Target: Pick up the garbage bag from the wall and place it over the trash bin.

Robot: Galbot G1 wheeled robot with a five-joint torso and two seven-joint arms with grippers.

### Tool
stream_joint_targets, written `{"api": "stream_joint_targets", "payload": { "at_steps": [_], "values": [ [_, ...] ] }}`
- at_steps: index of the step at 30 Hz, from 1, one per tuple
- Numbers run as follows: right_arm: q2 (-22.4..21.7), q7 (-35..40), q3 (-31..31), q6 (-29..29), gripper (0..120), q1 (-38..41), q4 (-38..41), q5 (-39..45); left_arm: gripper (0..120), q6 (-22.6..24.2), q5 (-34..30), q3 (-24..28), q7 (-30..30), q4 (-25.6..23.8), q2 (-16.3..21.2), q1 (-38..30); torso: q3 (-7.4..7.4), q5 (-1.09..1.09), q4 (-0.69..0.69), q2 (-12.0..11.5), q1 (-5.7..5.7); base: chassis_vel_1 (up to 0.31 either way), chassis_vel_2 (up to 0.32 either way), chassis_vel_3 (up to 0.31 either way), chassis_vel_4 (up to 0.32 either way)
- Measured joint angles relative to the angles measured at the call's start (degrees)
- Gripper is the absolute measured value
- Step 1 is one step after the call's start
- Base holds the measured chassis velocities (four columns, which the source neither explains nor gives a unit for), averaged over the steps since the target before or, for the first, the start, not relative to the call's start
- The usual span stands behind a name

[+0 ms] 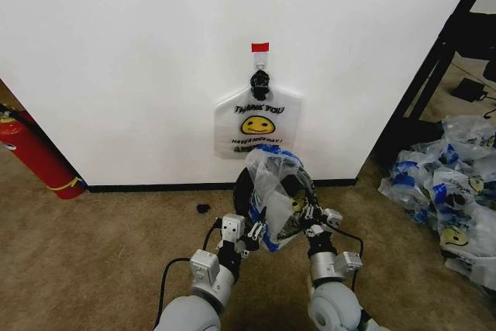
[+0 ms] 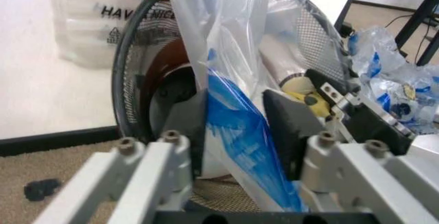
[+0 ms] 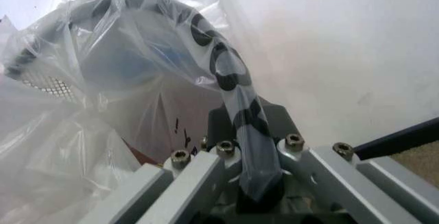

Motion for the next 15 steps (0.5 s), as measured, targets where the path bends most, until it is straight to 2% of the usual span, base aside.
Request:
{"api": "stream_joint_targets", "payload": {
  "at_steps": [1,7,15],
  "values": [
    [0.0,0.0,0.0,0.0,0,0.0,0.0,0.0,27,0.0,0.0,0.0,0.0,0.0,0.0,0.0,0.0,0.0,0.0,0.0,0.0,0.0,0.0,0.0,0.0],
    [0.0,0.0,-0.2,-0.4,0,1.2,-0.2,1.3,1,0.0,-3.4,-0.1,0.8,-0.1,0.3,-0.5,0.0,0.0,0.0,0.0,0.0,0.0,0.0,0.0,0.0],
    [-0.7,0.1,0.5,-1.9,0,1.7,1.4,5.2,0,-2.0,-4.1,-2.5,1.4,0.5,1.6,-0.3,0.0,0.0,0.0,0.0,0.0,0.0,0.0,0.0,0.0]
  ]
}}
